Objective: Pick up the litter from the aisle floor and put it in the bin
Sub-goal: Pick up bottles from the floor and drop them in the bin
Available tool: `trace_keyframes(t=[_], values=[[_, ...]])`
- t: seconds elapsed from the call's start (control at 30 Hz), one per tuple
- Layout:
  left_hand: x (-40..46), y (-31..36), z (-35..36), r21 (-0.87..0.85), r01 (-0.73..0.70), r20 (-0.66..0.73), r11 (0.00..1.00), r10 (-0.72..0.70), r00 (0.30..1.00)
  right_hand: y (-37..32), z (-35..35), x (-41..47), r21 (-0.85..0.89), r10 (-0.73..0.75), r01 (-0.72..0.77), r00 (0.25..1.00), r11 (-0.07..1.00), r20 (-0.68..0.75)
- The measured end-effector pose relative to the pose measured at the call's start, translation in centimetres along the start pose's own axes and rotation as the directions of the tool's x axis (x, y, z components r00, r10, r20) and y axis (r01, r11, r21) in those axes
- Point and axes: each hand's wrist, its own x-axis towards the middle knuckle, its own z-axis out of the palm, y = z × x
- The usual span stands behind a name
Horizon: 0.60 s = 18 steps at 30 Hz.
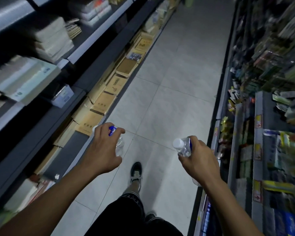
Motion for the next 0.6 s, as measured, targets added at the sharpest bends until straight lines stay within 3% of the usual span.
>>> trace_keyframes(t=[0.23, 0.6], values=[[11.2, -1.7, -2.4, -0.007, 0.010, 0.024, 1.000, -0.010, 1.000, -2.6, -0.6, 10.0, -0.046, 0.003, -0.003, 1.000, 0.999, 0.011], [31.3, 3.7, -4.8, 0.005, -0.230, 0.104, 0.973, 0.229, 0.968, -1.3, -2.8, 20.4, -0.039, 0.253, -0.255, 0.966, 0.966, -0.052]])
